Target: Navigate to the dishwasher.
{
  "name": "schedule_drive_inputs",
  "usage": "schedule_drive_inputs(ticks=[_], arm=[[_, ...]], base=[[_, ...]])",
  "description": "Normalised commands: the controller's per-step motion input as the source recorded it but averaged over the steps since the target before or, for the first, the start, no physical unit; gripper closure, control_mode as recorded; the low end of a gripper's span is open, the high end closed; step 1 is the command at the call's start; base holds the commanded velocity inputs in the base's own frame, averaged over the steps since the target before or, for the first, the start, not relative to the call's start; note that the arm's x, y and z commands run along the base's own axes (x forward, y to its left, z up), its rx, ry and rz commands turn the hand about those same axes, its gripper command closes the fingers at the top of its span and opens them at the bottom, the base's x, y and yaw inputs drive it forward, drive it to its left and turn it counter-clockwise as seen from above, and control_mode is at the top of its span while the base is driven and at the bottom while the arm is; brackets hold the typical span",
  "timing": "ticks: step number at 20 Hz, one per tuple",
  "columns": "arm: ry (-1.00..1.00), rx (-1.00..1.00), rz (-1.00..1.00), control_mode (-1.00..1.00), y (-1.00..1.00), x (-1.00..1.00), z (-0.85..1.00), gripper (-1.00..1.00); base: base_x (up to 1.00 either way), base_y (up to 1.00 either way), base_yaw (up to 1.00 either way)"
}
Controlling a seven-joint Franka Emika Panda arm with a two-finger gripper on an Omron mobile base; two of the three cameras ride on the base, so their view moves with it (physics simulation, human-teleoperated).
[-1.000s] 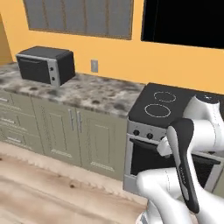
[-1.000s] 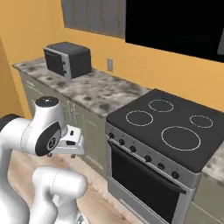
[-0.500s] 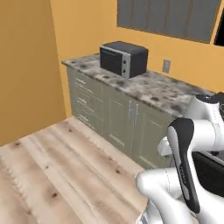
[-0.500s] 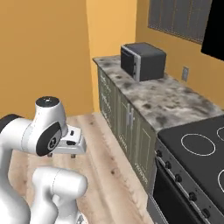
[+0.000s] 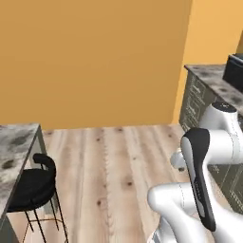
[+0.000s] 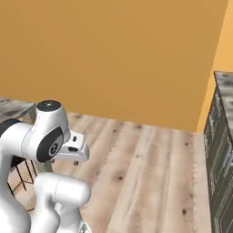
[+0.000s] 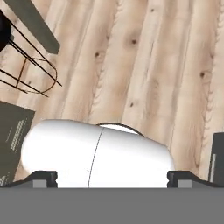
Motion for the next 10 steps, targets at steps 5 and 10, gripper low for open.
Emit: schedule_drive_inputs(ticks=[5,10], arm=[[0.0,0.0,0.0,1.0,0.0,0.0,0.0,-1.0],[0.0,0.0,0.0,1.0,0.0,0.0,0.0,-1.0]], base=[[0.0,0.0,1.0],[0.0,0.0,1.0]])
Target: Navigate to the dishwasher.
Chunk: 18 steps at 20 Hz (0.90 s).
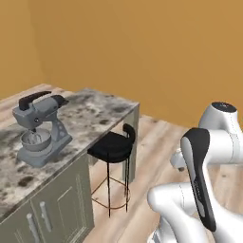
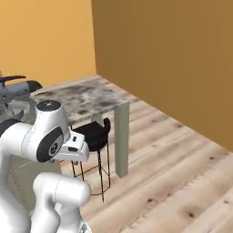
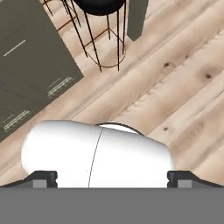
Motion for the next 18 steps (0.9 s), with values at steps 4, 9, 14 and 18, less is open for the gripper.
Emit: schedule_drive_inputs(ticks=[4,9,14,18], arm=[[0.0,0.0,0.0,1.0,0.0,0.0,0.0,-1.0],[0.0,0.0,0.0,1.0,0.0,0.0,0.0,-1.0],[0.0,0.0,0.0,1.0,0.0,0.0,0.0,-1.0],[0.0,0.0,0.0,1.0,0.0,0.0,0.0,-1.0]], base=[[0.0,0.0,1.0],[0.11,-0.11,0.84],[0.16,-0.26,0.69],[0.08,-0.47,0.48]])
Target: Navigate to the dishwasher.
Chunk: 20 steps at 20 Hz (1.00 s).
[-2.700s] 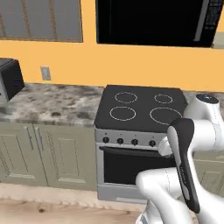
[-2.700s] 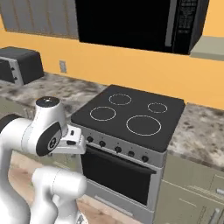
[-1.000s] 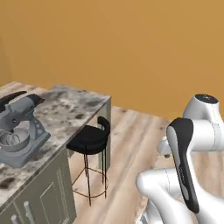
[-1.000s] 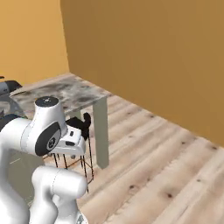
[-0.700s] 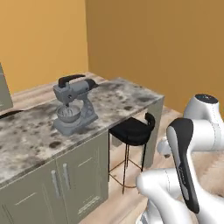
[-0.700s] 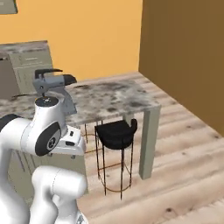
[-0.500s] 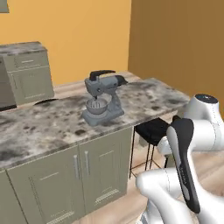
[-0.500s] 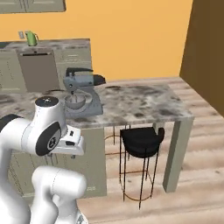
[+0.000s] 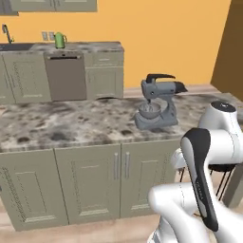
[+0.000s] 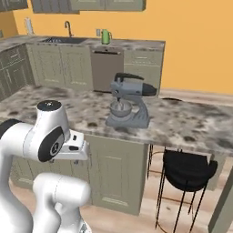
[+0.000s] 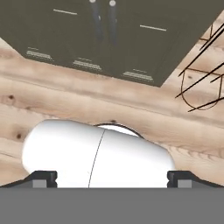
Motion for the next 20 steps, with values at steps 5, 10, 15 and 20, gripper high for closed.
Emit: schedule_drive_inputs(ticks=[5,10,15,20], arm=[[0.0,0.0,0.0,1.0,0.0,0.0,0.0,-1.0],[0.0,0.0,0.0,1.0,0.0,0.0,0.0,-1.0],[0.0,0.0,0.0,1.0,0.0,0.0,0.0,-1.0],[0.0,0.0,0.0,1.0,0.0,0.0,0.0,-1.0]], base=[[0.0,-0.3,0.42],[0.18,0.16,0.3],[0.4,0.51,0.21],[0.51,0.56,0.17]])
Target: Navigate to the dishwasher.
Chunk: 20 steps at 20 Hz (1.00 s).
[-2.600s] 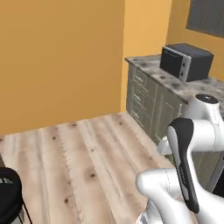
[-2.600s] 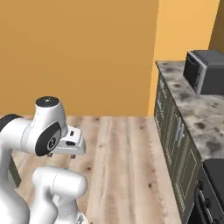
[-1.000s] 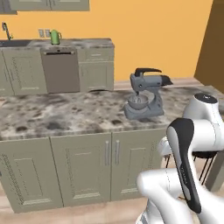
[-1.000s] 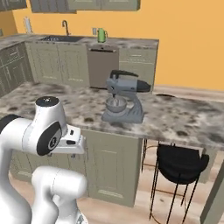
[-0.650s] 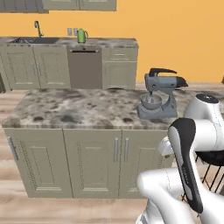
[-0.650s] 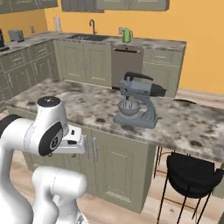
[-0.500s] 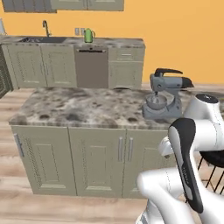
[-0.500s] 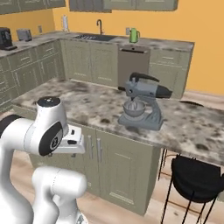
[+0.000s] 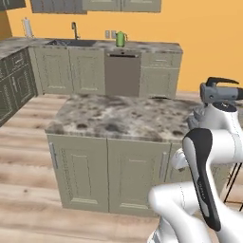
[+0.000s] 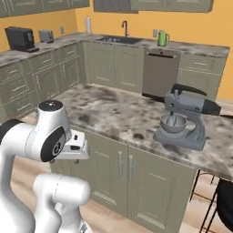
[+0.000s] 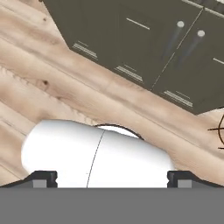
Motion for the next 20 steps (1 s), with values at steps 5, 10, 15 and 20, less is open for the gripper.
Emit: schedule_drive_inputs(ticks=[5,10,15,20], arm=[[0.0,0.0,0.0,1.0,0.0,0.0,0.0,-1.0],[0.0,0.0,0.0,1.0,0.0,0.0,0.0,-1.0],[0.0,0.0,0.0,1.0,0.0,0.0,0.0,-1.0],[0.0,0.0,0.0,1.0,0.0,0.0,0.0,-1.0]], base=[[0.5,0.61,0.16],[0.49,0.62,0.16],[0.54,0.8,0.09],[0.88,1.0,0.0]])
